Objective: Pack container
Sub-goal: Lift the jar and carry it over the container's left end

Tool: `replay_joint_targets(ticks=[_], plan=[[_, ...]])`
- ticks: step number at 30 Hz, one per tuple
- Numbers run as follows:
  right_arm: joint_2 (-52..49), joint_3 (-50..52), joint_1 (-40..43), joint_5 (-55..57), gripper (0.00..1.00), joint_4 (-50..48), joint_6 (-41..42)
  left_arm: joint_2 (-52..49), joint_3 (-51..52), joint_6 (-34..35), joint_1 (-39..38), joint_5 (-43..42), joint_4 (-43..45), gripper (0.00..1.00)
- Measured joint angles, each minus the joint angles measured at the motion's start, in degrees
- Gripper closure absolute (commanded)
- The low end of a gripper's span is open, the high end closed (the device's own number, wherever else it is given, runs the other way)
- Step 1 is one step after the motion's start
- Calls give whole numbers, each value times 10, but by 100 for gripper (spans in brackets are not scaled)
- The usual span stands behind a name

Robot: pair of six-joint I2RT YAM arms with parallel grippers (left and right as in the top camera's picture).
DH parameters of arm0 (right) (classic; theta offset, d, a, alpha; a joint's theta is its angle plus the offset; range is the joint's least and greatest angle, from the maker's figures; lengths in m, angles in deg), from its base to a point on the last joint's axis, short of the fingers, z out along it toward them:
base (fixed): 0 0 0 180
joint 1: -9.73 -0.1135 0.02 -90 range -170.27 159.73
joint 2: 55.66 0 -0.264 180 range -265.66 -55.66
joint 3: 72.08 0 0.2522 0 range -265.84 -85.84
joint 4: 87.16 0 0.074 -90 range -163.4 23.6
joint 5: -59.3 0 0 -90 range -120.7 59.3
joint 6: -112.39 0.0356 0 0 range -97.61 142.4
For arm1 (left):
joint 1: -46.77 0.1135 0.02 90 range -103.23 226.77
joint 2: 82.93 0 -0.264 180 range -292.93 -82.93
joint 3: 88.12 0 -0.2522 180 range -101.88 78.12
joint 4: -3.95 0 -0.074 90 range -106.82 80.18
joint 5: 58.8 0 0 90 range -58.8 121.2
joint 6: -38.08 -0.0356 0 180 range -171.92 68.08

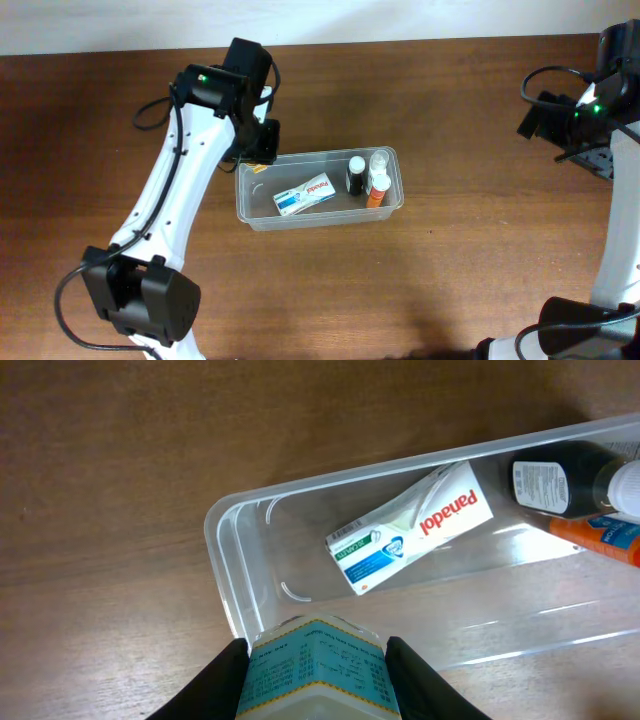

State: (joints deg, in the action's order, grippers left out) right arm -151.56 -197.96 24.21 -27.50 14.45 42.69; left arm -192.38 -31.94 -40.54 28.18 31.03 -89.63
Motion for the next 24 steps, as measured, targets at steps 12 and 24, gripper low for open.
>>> replay_joint_targets(ticks=[12,24], plan=[[0,0,0,0,2,0,0,-100,1,2,-5,2,1,59],[0,0,0,0,2,0,0,-168,12,2,-10,1,36,59]])
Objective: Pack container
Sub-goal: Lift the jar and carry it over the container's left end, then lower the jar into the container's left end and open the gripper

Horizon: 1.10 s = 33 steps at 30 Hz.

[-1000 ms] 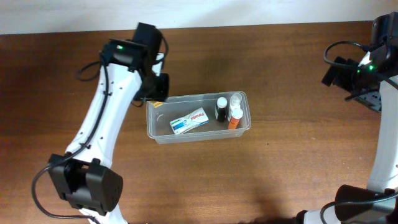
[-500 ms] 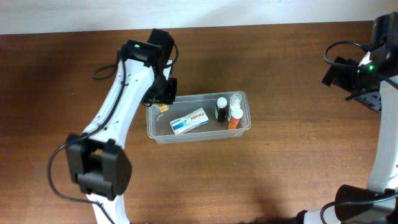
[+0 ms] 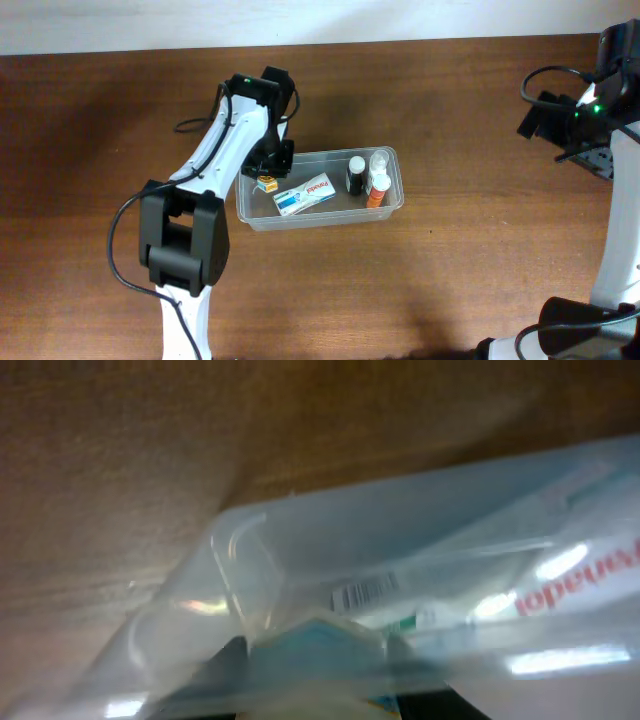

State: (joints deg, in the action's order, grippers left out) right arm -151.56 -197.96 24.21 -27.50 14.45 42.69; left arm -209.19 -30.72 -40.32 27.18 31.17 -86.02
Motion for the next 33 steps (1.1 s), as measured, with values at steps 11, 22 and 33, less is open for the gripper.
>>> replay_joint_targets(ticks=[11,22,33], plan=[[0,0,0,0,2,0,0,0,89,0,0,-1,93,59],[0,0,0,0,2,0,0,14,114,2,0,2,126,59],[0,0,0,0,2,0,0,14,113,3,0,5,126,60]])
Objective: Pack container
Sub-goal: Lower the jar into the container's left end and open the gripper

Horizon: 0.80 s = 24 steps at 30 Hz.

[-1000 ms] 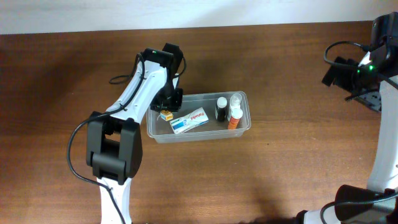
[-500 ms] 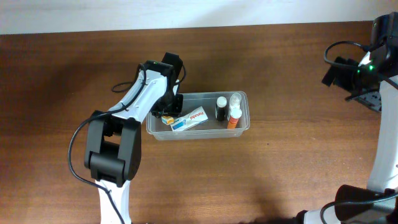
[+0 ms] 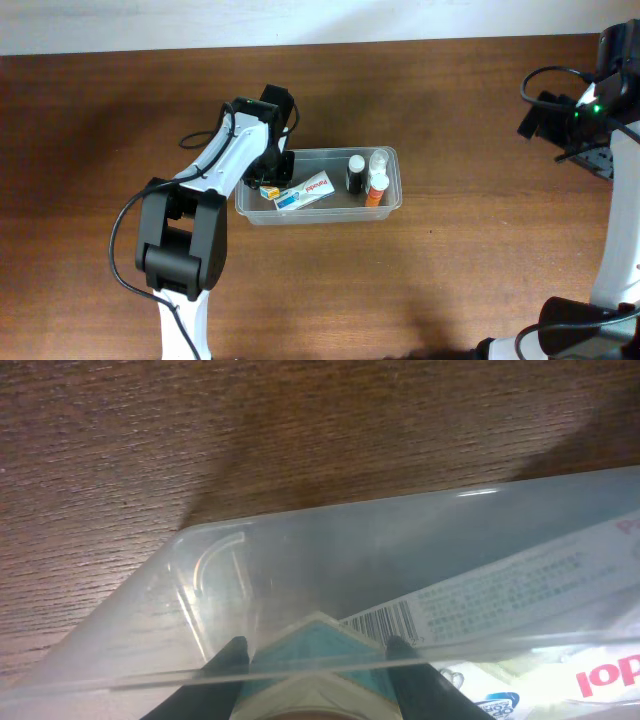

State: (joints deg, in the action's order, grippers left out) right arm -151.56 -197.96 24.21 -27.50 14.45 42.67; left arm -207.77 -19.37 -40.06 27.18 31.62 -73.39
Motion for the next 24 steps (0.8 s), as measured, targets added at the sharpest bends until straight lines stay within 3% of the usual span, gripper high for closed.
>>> replay_joint_targets(ticks=[24], plan=[[0,0,0,0,2,0,0,24,0,0,0,46,4,60]])
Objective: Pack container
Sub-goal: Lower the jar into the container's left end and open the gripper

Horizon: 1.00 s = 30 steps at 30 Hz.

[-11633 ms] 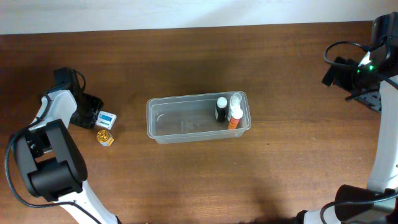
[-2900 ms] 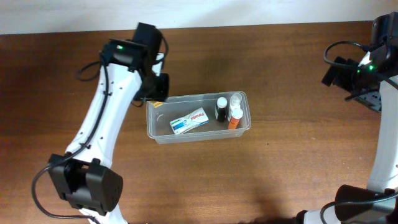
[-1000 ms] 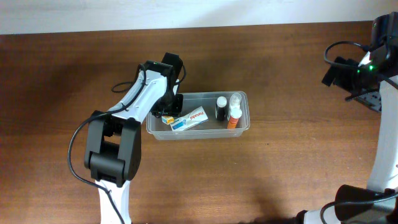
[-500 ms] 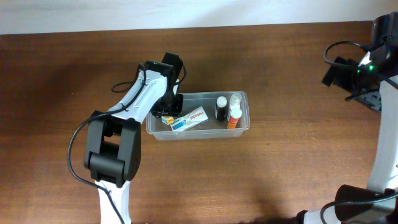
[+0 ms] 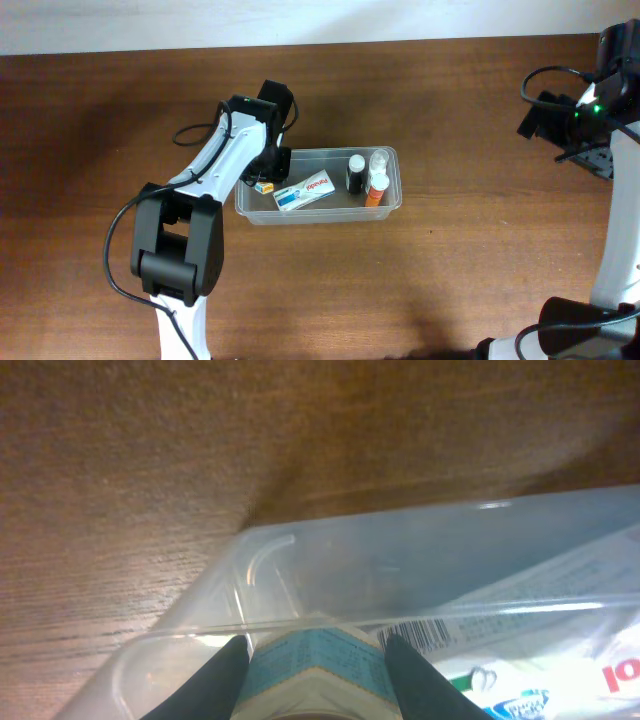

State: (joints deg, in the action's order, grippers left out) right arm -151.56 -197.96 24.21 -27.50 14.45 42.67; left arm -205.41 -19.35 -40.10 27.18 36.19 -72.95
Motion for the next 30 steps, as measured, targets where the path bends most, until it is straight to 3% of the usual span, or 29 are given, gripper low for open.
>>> replay_joint_targets(ticks=[30], plan=[[0,0,0,0,2,0,0,0,3,0,-24,43,25,59]])
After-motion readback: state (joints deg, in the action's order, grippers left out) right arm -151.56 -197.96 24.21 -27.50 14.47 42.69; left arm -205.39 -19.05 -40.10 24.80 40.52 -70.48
